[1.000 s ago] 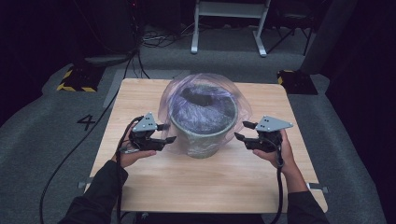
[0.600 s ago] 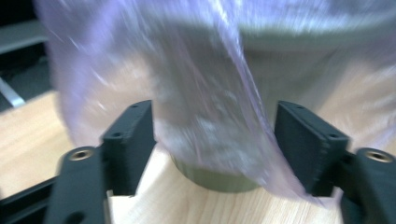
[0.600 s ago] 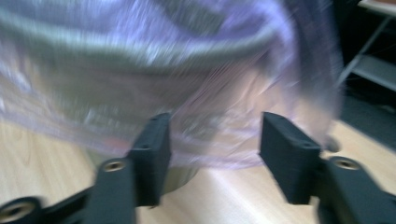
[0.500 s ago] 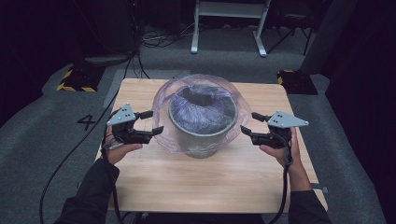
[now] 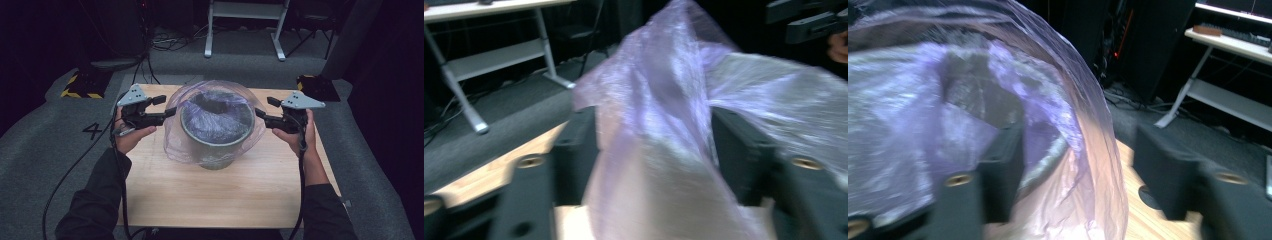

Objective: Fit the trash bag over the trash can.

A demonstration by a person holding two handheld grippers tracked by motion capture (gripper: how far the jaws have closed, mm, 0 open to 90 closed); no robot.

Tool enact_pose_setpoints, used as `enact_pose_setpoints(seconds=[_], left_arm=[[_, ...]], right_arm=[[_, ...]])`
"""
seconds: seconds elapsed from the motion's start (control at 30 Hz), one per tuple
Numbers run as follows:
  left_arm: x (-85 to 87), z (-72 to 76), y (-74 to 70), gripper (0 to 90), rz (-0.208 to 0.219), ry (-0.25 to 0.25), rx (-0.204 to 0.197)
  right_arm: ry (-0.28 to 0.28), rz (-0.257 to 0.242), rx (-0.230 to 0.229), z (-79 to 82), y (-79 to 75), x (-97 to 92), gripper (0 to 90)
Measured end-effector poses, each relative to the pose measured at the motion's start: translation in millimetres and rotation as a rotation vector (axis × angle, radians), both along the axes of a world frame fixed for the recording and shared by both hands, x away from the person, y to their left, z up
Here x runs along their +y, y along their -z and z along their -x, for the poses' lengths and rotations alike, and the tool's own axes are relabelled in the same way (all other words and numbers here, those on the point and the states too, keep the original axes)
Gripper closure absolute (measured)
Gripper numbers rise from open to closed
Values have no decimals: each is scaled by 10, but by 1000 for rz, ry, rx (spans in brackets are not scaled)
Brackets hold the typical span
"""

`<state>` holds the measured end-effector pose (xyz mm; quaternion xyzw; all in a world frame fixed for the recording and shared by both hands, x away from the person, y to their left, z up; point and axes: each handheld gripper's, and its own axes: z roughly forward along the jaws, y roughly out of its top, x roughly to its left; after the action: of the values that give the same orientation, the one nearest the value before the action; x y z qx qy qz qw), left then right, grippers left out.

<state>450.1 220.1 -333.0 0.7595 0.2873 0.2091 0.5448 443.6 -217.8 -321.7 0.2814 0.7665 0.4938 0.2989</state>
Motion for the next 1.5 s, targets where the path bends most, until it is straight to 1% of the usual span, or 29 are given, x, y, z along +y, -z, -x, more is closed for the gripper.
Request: enact_pose_setpoints(seconds=[0.07,0.13,0.17,0.2,0.23,0.27,0.33,0.4,0.43,0.47,0.53,0.6,0.67,0.7,0.8,0.83,0.87,0.93,0.97,1.0,1.03,1.13,1.17,1.23,1.3,1.37,1.43,1.47,1.5], left_arm=[[-8,-84,12,521,-3,3,4],[-29,-166,31,604,-6,8,10],[-47,-203,40,654,-10,14,10],[-78,-247,48,689,-34,-3,6],[-97,-286,55,714,-43,-10,11],[-106,-325,61,740,-38,-9,23],[-129,-378,73,775,-43,-8,30],[-136,-406,81,769,-42,-10,34],[-127,-413,83,750,-35,-3,34],[-124,-412,86,749,-36,-5,36],[-111,-409,93,737,-37,-10,42],[-88,-394,91,741,-27,-2,37],[-78,-380,93,741,-27,-4,34],[-76,-383,101,750,-26,-1,42],[-86,-406,116,790,-44,-2,43],[-95,-414,124,802,-41,2,45],[-108,-424,130,832,-46,4,47],[-133,-459,145,864,-59,12,48],[-142,-472,151,879,-62,14,50],[-155,-497,164,887,-63,12,55],[-162,-515,176,894,-65,15,61],[-188,-601,233,897,-74,1,85],[-196,-627,253,897,-72,-5,98],[-212,-675,298,898,-67,-14,111],[-239,-731,362,898,-86,-22,132],[-260,-776,434,898,-87,-27,158],[-288,-810,530,898,-93,-24,183],[-301,-824,582,898,-96,-26,196],[-309,-831,621,898,-98,-28,209]], right_arm=[[14,24,9,-77,17,19,591],[26,33,10,-144,26,24,670],[23,30,18,-176,32,25,699],[25,40,18,-211,42,31,725],[37,52,19,-257,60,40,761],[43,52,26,-292,75,45,773],[33,23,48,-339,99,41,781],[18,-18,52,-330,106,22,739],[2,-39,51,-316,104,11,664],[-23,-68,52,-287,93,-1,555],[-53,-98,55,-241,71,-9,440],[-87,-111,54,-176,38,-1,346],[-118,-94,40,-139,26,8,339],[-110,-75,39,-133,29,17,335],[-65,-31,56,-192,83,-6,405],[-53,-30,60,-220,106,-24,435],[-53,-34,76,-247,131,-42,496],[-42,-15,84,-302,183,-44,584],[-47,-11,86,-328,207,-34,653],[-52,-5,91,-344,223,-22,671],[-38,19,86,-366,247,8,743],[-20,37,80,-413,282,60,833],[3,46,77,-438,290,78,854],[22,37,84,-488,303,93,877],[41,26,106,-544,322,104,896],[54,14,122,-589,346,113,900],[68,0,149,-637,387,123,900],[69,-4,175,-670,427,133,900],[76,6,191,-696,464,144,900]])
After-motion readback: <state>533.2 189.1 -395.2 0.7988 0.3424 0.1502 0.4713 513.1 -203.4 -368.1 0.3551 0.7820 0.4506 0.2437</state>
